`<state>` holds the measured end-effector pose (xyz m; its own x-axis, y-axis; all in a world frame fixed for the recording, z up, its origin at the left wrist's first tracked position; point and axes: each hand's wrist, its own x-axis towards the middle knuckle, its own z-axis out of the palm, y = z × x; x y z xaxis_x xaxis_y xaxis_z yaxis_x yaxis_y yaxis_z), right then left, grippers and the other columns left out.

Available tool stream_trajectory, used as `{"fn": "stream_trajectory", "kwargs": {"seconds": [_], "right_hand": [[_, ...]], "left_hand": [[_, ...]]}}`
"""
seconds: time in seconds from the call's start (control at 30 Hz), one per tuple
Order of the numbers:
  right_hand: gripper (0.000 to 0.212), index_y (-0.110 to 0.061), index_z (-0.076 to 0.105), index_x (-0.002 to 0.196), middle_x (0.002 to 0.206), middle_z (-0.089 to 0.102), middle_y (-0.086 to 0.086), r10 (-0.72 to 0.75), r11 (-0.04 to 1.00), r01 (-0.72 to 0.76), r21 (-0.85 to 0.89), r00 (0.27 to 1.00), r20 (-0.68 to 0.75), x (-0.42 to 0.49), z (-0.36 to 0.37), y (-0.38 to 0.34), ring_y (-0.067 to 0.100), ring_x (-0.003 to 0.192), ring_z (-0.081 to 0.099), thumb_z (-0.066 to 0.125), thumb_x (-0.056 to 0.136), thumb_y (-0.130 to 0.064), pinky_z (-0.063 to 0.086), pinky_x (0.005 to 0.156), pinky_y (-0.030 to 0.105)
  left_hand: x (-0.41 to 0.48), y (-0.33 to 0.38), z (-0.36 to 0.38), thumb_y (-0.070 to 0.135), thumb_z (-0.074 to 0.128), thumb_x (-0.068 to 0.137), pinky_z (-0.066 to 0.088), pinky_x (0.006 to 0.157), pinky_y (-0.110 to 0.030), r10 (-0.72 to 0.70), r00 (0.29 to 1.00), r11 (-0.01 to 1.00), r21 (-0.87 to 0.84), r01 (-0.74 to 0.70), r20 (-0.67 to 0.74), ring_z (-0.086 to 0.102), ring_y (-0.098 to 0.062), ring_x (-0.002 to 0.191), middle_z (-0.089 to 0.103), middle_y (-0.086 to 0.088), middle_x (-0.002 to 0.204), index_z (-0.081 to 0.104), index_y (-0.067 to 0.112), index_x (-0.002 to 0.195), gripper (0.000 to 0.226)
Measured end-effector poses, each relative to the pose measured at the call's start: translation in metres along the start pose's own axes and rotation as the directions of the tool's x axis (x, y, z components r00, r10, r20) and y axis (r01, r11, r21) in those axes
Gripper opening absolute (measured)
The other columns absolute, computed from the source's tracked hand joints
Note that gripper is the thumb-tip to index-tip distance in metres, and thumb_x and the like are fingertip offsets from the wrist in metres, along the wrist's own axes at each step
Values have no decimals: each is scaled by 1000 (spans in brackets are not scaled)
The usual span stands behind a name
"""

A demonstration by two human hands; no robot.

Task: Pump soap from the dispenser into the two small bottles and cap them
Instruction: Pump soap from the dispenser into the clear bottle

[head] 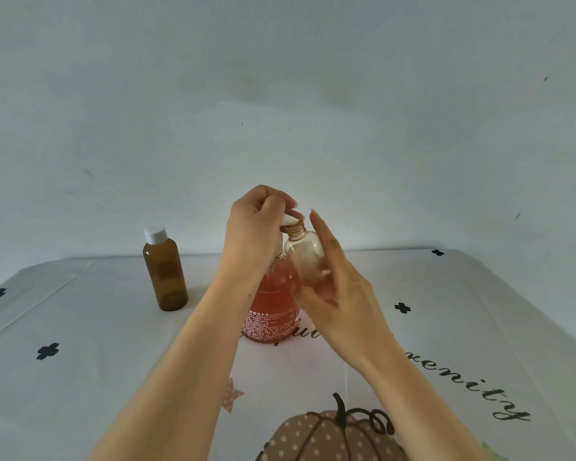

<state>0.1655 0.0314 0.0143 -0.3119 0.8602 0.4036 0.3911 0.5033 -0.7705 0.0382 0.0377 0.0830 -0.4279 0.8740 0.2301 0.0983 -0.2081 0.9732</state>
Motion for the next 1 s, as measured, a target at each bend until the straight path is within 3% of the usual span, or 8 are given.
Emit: {"fn": "stream_trajectory", "kwargs": {"seconds": [0.1, 0.17, 0.23, 0.37, 0.53, 0.77, 0.9, 1.0], "right_hand": [[82, -50, 35, 145, 92, 61, -12, -15, 997, 18, 75, 999, -46, -3, -5, 4, 2, 83, 63, 70, 84, -9, 48, 73, 10], [74, -42, 45, 139, 86, 62, -10, -26, 997, 35, 75, 992, -123, -4, -3, 6, 2, 82, 62, 77, 80, -12, 47, 72, 8], [58, -34, 53, 124, 84, 63, -11, -36, 996, 52, 76, 980, -193, -5, -2, 6, -2, 84, 62, 82, 76, -16, 46, 71, 6], [46, -30, 54, 105, 87, 62, -19, -70, 991, 98, 88, 958, -277, -5, -1, 6, -13, 82, 60, 85, 74, -17, 43, 66, 1], [43, -32, 58, 104, 90, 63, -22, -143, 986, 167, 26, 907, -397, -6, 2, 7, -3, 85, 61, 86, 74, -18, 44, 69, 4], [40, -26, 66, 111, 100, 68, -13, -113, 985, 158, 72, 896, -430, -6, 5, 8, 7, 88, 66, 85, 75, -23, 51, 72, 12], [41, -26, 66, 112, 99, 68, -13, -104, 987, 148, 62, 885, -453, -6, 6, 10, 9, 84, 66, 84, 75, -26, 52, 69, 15], [41, -29, 67, 109, 97, 68, -16, -82, 991, 124, 59, 880, -468, -7, 7, 13, 6, 84, 66, 78, 70, -31, 51, 70, 13]], "left_hand": [[2, 0, 0, 6, 42, 86, 52, 64, -32, 5, 1000, 1000, 15, -5, 0, 65, -14, 64, 74, -6, 79, 66, 11, 81, 24], [3, 0, -1, 7, 42, 85, 53, 71, -35, 12, 1000, 1000, 28, -12, 2, 66, -14, 66, 74, -5, 78, 66, 12, 80, 24], [5, 0, -2, 7, 43, 86, 52, 67, -35, 12, 1000, 999, 36, -12, 2, 67, -14, 66, 74, -4, 77, 66, 12, 79, 25], [6, 2, -2, 6, 44, 86, 53, 69, -37, 14, 1000, 1000, 23, -14, 3, 67, -13, 67, 73, -4, 76, 65, 13, 77, 24], [6, 5, -4, 4, 43, 85, 46, 68, -34, 17, 999, 1000, 6, -17, 35, 63, -9, 62, 74, -6, 79, 65, 10, 83, 23], [8, 5, -5, 1, 40, 88, 46, 67, -34, -14, 998, 1000, -24, 15, 69, 62, -10, 58, 74, -5, 75, 64, 12, 83, 27], [8, 4, -3, 1, 39, 86, 49, 71, -40, 14, 998, 1000, 8, -14, 57, 65, -18, 72, 74, -2, 77, 65, 16, 82, 30], [6, 2, -1, -1, 37, 84, 45, 56, -34, 61, 995, 996, 59, -66, 83, 58, -28, 67, 74, -1, 78, 66, 13, 80, 33]]}}
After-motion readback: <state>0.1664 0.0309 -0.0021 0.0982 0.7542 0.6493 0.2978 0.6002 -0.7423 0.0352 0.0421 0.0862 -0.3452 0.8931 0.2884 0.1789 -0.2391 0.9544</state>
